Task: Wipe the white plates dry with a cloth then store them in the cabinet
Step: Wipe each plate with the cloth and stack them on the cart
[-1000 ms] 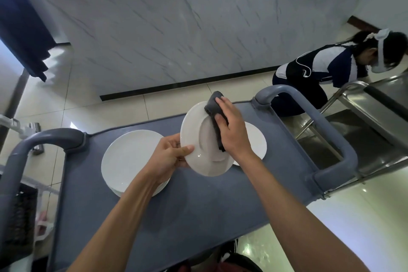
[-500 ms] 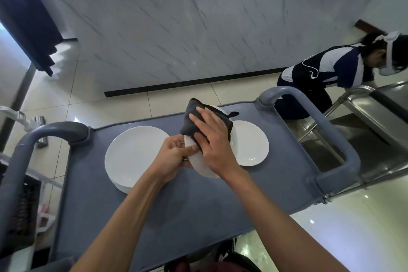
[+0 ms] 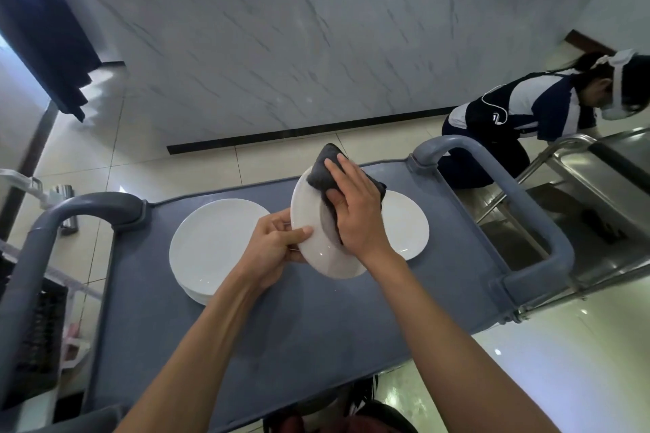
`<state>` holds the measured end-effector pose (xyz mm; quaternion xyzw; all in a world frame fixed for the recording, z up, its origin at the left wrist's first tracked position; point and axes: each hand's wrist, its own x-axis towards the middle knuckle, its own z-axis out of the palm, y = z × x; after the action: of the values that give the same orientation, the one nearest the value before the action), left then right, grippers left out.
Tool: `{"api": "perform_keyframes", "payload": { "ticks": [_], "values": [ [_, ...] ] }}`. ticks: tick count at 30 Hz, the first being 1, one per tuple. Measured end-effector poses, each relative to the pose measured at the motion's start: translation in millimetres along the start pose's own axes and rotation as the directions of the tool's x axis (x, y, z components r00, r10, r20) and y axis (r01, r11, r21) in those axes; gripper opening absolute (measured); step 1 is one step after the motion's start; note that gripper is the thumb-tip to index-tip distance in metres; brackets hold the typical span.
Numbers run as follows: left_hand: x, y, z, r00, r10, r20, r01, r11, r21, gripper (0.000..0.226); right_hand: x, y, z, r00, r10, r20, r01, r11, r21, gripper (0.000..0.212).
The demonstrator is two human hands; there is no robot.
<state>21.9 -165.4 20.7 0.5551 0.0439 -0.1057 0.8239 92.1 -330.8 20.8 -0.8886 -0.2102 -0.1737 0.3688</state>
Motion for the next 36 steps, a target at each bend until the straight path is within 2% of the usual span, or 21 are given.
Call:
{"api": "perform_keyframes", "payload": {
  "ticks": [4, 7, 12, 18, 29, 33, 36],
  "values": [
    [-3, 1, -1, 1.0, 0.014, -0.026, -0.014, 1.0, 0.002, 0.033, 0, 16, -7, 0.992, 0.128, -0.012, -0.128, 0.992, 0.008, 0.051],
    [-4, 1, -1, 0.999, 0.017, -0.042, -0.018, 1.0, -0.011, 0.032, -9, 20, -9, 0.988, 0.152, -0.004, -0.152, 0.988, 0.024, 0.052],
    [-5, 0, 3, 0.996, 0.016, -0.092, -0.02, 0.999, -0.038, 0.021, -32, 20, 3, 0.99, 0.14, -0.023, -0.14, 0.99, 0.001, 0.052],
    [2, 2, 2, 0.984, -0.004, -0.176, -0.007, 0.998, -0.061, 0.024, -60, -3, 13, 0.993, 0.12, -0.018, -0.12, 0.992, 0.027, 0.049],
    [3, 10, 12, 0.971, -0.026, -0.239, -0.022, 0.98, -0.196, 0.021, -73, -23, 19, 0.989, 0.075, -0.127, -0.069, 0.996, 0.049, 0.044],
    [5, 10, 13, 0.958, -0.059, -0.281, -0.011, 0.97, -0.242, 0.027, -83, -29, 23, 0.988, 0.055, -0.141, -0.055, 0.998, 0.005, 0.044],
    [5, 8, 17, 0.95, -0.083, -0.302, -0.005, 0.959, -0.282, 0.031, -92, -30, 25, 0.988, -0.023, -0.156, 0.009, 0.996, -0.093, 0.042]
  ]
}}
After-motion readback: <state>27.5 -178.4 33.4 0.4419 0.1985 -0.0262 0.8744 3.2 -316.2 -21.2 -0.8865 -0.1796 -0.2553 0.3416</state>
